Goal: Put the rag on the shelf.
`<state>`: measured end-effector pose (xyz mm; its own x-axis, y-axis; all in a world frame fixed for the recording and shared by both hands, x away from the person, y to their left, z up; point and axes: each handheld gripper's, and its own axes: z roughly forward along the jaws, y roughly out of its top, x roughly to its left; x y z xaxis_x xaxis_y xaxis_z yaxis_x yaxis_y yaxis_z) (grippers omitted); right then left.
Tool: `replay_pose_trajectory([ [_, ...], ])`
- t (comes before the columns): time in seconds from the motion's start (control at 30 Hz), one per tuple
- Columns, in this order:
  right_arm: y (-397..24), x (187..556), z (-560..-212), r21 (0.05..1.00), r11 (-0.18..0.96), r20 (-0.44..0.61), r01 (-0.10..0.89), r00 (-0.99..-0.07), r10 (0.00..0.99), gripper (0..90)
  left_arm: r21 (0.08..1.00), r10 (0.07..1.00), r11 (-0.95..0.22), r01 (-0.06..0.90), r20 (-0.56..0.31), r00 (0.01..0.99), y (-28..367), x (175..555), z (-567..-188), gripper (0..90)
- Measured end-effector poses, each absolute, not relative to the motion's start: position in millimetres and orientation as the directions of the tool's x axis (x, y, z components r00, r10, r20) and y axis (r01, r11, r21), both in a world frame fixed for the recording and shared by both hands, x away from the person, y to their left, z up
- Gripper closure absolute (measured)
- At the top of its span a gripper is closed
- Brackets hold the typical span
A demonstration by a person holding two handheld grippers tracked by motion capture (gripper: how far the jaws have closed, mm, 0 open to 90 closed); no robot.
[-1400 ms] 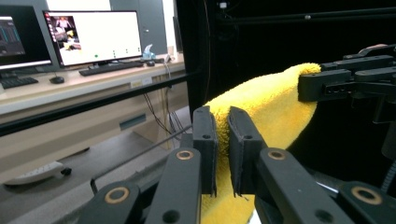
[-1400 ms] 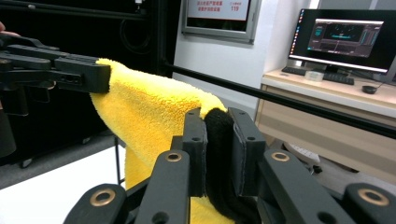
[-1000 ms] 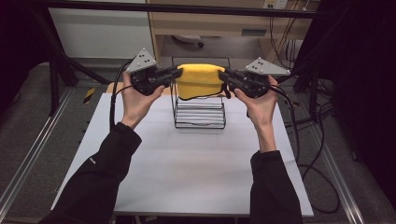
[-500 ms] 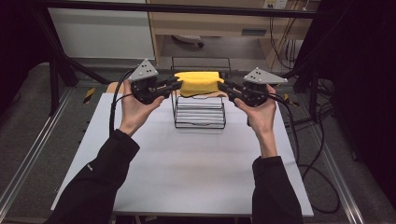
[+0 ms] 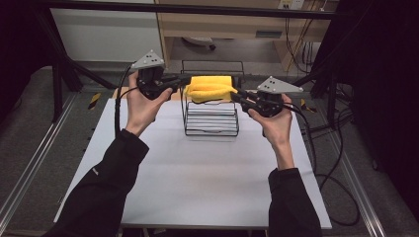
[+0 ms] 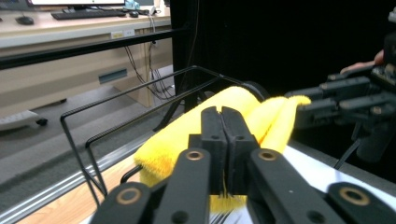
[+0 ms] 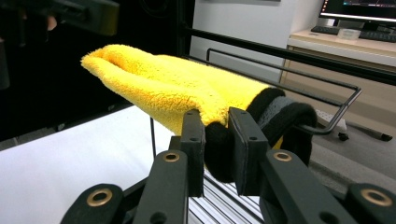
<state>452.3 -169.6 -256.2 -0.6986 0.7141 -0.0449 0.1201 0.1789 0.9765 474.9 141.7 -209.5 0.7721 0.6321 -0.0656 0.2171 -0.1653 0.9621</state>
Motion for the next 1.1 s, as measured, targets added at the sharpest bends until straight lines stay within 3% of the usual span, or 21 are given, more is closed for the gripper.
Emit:
replay_pose_trajectory([
  [0.33,-169.1,451.7,-267.4,0.972,0.194,-0.048,0.13,-0.703,0.71,72.8,0.92,0.603,-0.266,0.287,-0.074,0.795,132.7,478.1,-236.2,90.0],
  [0.67,-167.5,450.0,-258.1,0.977,0.158,-0.005,0.141,-0.731,0.682,61.8,0.905,0.611,-0.312,0.29,-0.042,0.79,130.3,480.6,-245.9,90.0],
  [0.73,-165.4,449.9,-255.3,0.979,0.158,-0.012,0.131,-0.731,0.682,63.6,0.904,0.612,-0.314,0.291,-0.042,0.79,129.8,481.0,-248.2,90.0],
  [0.9,-158.2,458.3,-264.2,0.967,0.182,-0.003,0.177,-0.709,0.705,84.3,0.9,0.618,-0.32,0.297,-0.039,0.785,128.2,483.8,-257.3,90.0],
  [1.1,-155.9,472.1,-289.7,0.957,0.181,0.021,0.227,-0.676,0.736,89.9,0.896,0.629,-0.325,0.301,-0.033,0.777,129.6,488.4,-270.4,90.0],
])
